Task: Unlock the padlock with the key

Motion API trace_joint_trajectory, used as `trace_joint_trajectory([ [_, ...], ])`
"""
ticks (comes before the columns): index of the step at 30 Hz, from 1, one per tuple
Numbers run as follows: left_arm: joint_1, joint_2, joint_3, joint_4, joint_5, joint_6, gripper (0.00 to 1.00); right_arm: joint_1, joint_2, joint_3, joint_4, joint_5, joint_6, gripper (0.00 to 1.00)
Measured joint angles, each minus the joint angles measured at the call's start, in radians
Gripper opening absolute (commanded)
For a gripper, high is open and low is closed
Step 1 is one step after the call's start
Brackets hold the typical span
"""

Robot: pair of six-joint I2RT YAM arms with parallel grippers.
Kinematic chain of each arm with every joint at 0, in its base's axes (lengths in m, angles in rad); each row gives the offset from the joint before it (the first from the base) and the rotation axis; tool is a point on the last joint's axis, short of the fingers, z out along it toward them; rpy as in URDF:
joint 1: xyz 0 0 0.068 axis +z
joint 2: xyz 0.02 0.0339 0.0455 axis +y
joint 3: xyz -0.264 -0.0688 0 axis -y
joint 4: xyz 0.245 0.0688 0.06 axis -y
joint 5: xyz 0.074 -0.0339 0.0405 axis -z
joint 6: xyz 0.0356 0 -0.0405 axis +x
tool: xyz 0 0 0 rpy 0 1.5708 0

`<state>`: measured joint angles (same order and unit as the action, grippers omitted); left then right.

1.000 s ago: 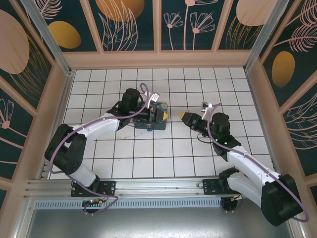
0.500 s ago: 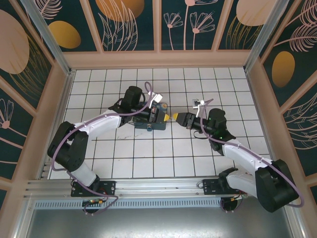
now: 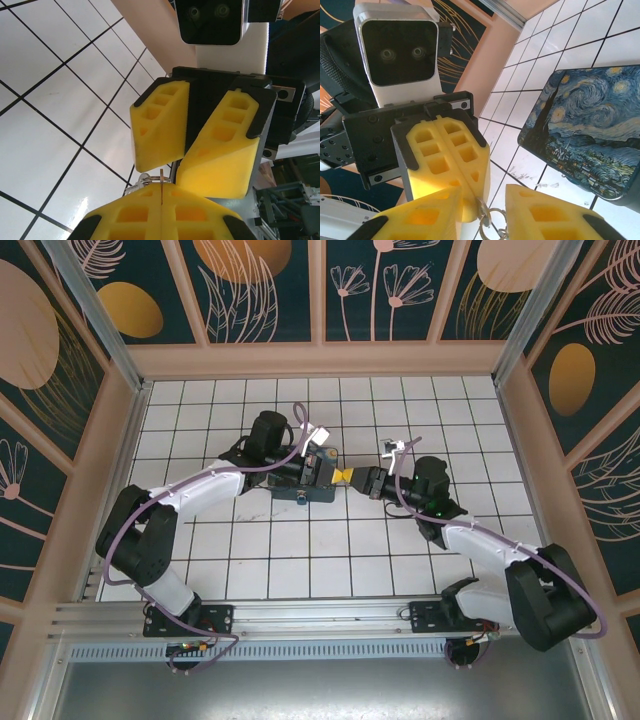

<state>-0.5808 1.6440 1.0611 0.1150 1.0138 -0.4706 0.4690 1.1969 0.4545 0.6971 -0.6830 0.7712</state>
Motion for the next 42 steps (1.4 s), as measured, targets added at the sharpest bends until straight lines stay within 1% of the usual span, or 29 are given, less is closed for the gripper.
trace_joint_trajectory([
  [6,0.008,0.000,0.000,0.000,0.002,-0.002,0.00,0.005,0.020,0.001,0.039,0.002,0.020,0.09],
  [8,0.011,0.000,0.000,0.000,0.005,-0.004,0.00,0.005,0.026,0.001,0.047,0.004,0.025,0.00],
  [13,0.013,0.000,0.000,0.012,0.008,-0.011,0.00,0.005,0.031,0.001,0.065,0.012,0.039,0.00],
  [14,0.013,0.000,0.000,0.015,0.007,-0.013,0.08,0.005,0.031,0.001,0.067,0.015,0.044,0.00],
  [15,0.013,0.000,0.000,0.016,0.003,-0.017,0.24,0.005,0.031,0.001,0.069,0.021,0.049,0.00],
  [16,0.013,0.000,0.000,0.023,-0.003,-0.019,0.35,0.007,0.031,0.001,0.071,0.030,0.057,0.00],
  [18,0.011,0.000,-0.001,0.038,-0.028,-0.042,0.47,0.019,0.026,-0.004,0.085,0.064,0.078,0.00],
  [19,0.011,-0.001,-0.003,0.051,-0.039,-0.055,0.51,0.024,0.022,-0.010,0.087,0.082,0.088,0.00],
  [20,0.011,-0.005,-0.008,0.074,-0.056,-0.072,0.55,0.032,0.015,-0.019,0.089,0.108,0.103,0.00],
  [22,0.011,-0.026,-0.037,0.128,-0.088,-0.114,0.58,0.050,0.000,-0.039,0.090,0.158,0.130,0.00],
  [26,0.010,-0.108,-0.140,0.266,-0.179,-0.247,0.62,0.103,-0.035,-0.071,0.090,0.296,0.194,0.00],
  [32,0.010,-0.244,-0.354,0.495,-0.379,-0.515,0.64,0.239,-0.061,-0.076,0.093,0.552,0.317,0.00],
  [35,0.010,-0.296,-0.447,0.576,-0.461,-0.632,0.64,0.308,-0.036,-0.074,0.100,0.682,0.393,0.00],
  [38,0.010,-0.338,-0.509,0.631,-0.525,-0.721,0.64,0.371,0.018,-0.056,0.111,0.795,0.460,0.00],
  [42,0.010,-0.381,-0.551,0.676,-0.586,-0.794,0.63,0.444,0.110,0.003,0.132,0.921,0.528,0.00],
])
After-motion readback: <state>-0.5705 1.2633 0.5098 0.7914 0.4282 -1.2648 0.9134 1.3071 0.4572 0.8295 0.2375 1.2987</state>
